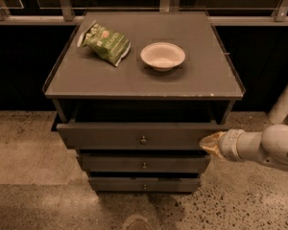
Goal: Close top drawer
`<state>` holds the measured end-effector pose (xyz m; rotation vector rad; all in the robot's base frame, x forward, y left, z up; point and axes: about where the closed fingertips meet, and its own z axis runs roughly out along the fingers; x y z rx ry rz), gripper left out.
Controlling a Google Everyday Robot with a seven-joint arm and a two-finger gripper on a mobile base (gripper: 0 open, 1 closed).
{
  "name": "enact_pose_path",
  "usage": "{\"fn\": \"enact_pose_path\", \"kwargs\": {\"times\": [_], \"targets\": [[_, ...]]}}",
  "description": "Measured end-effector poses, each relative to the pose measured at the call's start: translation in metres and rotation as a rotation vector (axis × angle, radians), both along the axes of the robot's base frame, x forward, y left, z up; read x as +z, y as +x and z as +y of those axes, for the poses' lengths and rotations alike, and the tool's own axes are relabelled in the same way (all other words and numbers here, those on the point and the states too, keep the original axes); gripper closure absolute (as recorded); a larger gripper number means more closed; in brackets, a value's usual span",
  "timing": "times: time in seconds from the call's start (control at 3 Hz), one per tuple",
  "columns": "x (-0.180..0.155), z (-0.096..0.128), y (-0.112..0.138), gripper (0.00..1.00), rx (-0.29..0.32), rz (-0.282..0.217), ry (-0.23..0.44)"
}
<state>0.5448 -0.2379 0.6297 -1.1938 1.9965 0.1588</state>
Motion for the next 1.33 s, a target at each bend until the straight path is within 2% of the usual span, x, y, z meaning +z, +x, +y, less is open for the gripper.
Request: {"fn": "enact_pose_path", "kwargs": {"times": [0.33, 0.67, 1.0, 1.33], "targets": [[0.012, 0.000, 0.029, 1.00, 0.006, -0.044, -0.011], [0.012, 0.000, 0.029, 1.00, 0.006, -0.044, -0.011], [0.019, -0.001, 0.046, 1.00, 0.002, -0.077, -0.016], [0.019, 0.000, 0.042, 1.00, 0.002, -0.077, -0.016]]}}
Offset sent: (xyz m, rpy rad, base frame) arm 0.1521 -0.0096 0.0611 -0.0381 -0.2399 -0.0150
